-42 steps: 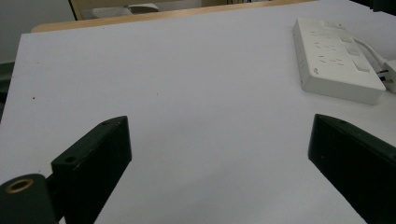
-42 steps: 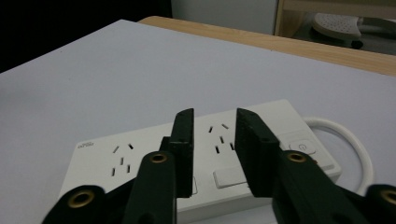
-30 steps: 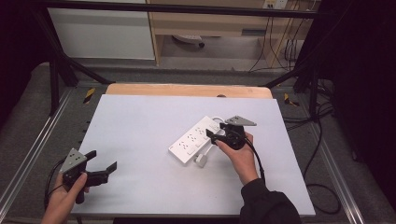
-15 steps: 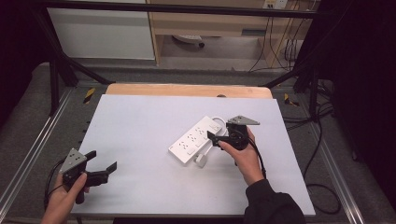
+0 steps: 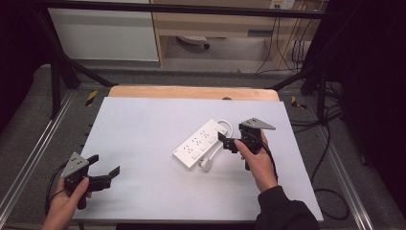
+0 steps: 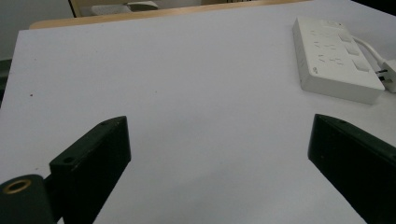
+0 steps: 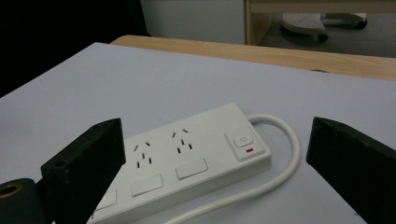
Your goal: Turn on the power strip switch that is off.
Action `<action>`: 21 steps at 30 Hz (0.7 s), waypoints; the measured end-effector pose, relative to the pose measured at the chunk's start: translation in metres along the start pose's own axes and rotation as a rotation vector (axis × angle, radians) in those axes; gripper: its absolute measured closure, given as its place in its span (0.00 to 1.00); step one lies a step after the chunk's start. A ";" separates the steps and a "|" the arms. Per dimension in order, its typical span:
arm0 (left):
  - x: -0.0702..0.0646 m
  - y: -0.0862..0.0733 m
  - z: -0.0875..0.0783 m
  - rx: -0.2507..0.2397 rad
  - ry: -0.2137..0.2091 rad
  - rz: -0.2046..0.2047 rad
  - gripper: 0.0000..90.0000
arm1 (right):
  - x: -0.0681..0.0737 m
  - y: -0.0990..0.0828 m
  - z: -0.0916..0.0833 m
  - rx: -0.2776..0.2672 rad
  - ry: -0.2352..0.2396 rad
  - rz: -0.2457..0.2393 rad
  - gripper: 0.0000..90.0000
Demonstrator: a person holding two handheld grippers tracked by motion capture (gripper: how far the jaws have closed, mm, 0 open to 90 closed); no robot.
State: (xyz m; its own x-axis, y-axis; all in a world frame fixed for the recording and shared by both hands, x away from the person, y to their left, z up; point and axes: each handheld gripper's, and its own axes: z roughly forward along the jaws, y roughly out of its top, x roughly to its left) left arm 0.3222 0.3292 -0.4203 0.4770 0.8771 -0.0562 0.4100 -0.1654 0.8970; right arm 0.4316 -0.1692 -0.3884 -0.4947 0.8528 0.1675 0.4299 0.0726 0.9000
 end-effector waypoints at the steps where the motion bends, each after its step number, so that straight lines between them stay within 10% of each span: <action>1: 0.000 0.000 0.000 0.000 0.000 0.000 0.07 | -0.001 0.000 -0.002 -0.008 -0.004 0.001 0.06; 21: 0.001 0.000 -0.001 -0.001 0.009 -0.001 0.07 | -0.030 -0.005 -0.055 -0.076 -0.085 -0.003 0.05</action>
State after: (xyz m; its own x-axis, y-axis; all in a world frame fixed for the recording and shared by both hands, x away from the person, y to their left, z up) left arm 0.3223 0.3304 -0.4202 0.4700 0.8811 -0.0532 0.4097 -0.1645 0.8973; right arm 0.4027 -0.2241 -0.3761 -0.4289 0.8935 0.1327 0.3684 0.0389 0.9288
